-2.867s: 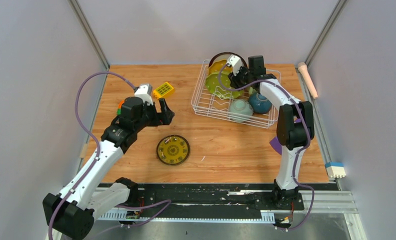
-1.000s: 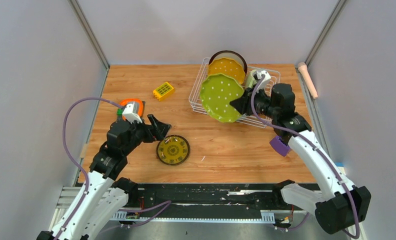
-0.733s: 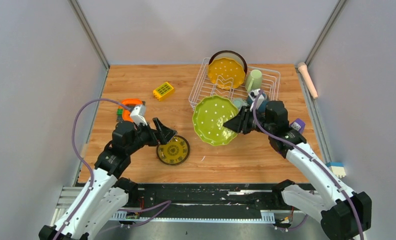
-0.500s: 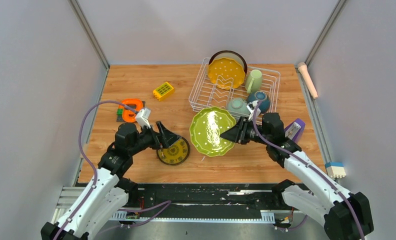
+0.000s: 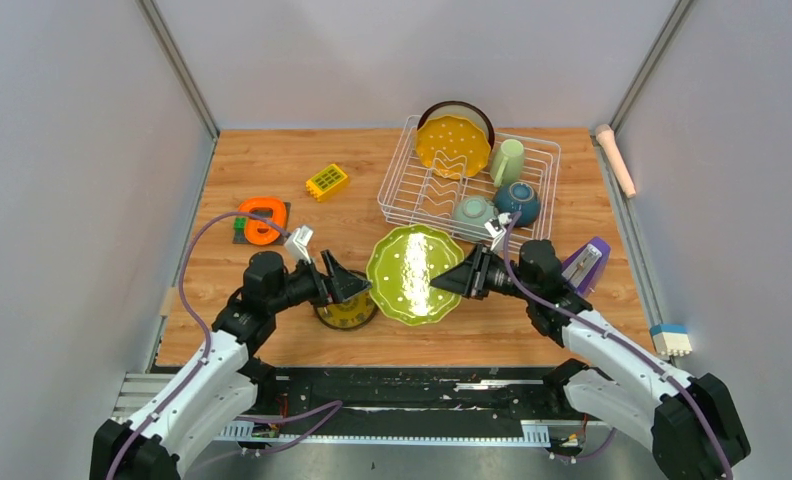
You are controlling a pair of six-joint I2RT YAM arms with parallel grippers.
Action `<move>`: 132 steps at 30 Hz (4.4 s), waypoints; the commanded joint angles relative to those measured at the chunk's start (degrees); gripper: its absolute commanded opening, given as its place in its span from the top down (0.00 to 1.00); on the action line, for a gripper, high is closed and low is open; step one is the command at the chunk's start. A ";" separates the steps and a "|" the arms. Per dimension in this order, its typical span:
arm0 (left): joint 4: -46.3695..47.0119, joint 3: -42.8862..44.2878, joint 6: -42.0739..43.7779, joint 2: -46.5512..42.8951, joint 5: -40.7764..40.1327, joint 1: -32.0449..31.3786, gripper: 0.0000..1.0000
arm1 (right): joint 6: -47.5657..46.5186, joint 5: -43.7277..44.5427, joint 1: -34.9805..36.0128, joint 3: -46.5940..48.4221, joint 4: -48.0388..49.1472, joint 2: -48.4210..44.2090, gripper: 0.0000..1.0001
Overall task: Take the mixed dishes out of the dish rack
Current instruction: Place the plate at the center of the board.
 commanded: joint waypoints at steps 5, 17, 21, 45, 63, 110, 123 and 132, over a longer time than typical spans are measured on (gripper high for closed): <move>13.15 -2.96 -5.28 1.69 2.68 -0.27 0.00 | 7.10 -5.91 1.30 0.78 16.77 3.80 1.00; 17.38 -2.72 -6.00 6.06 1.96 -0.92 0.04 | 10.57 -10.80 3.28 1.97 24.43 10.68 1.00; 18.57 -2.88 -6.75 7.10 2.41 -0.98 0.15 | 10.86 -10.84 3.38 1.85 24.82 11.14 1.00; 28.86 -2.00 -16.74 7.26 7.28 -1.45 1.00 | 7.80 4.91 3.41 2.38 10.37 5.76 0.30; 18.77 -0.33 -14.33 9.15 3.24 -1.45 1.00 | 3.11 28.36 3.38 5.96 -16.53 -2.47 0.00; 18.75 17.02 -3.92 48.20 -5.29 -16.78 0.01 | 2.37 59.01 3.38 3.33 -31.26 -19.47 0.00; -0.22 19.60 3.01 27.96 -15.30 -18.41 0.00 | -5.05 57.99 3.38 2.72 -31.13 -27.03 0.00; -18.80 20.53 6.77 6.75 -31.14 -18.41 0.00 | -13.38 56.53 3.38 5.34 -30.17 -31.43 0.00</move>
